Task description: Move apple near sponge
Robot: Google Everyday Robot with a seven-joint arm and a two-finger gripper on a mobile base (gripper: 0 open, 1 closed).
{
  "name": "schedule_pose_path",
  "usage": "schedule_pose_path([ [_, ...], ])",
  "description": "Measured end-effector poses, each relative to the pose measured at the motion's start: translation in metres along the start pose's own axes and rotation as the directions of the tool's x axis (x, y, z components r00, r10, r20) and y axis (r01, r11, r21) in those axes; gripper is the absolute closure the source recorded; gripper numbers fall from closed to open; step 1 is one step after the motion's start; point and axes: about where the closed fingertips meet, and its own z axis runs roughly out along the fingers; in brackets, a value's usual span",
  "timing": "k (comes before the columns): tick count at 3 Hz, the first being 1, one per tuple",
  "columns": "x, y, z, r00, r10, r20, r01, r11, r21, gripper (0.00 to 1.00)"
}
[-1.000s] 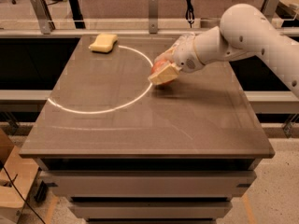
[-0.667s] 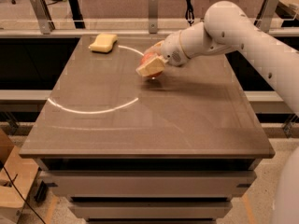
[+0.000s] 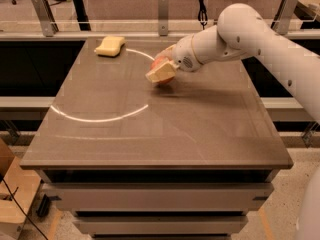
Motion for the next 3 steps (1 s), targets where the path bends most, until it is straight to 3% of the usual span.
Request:
schedule_pose_path([
  [1, -0.015, -0.007, 0.016, 0.999, 0.006, 0.052, -0.008, 0.9994, 0.034, 1.00],
  [3, -0.049, -0.041, 0.055, 0.988, 0.012, 0.152, -0.024, 0.9969, 0.074, 1.00],
])
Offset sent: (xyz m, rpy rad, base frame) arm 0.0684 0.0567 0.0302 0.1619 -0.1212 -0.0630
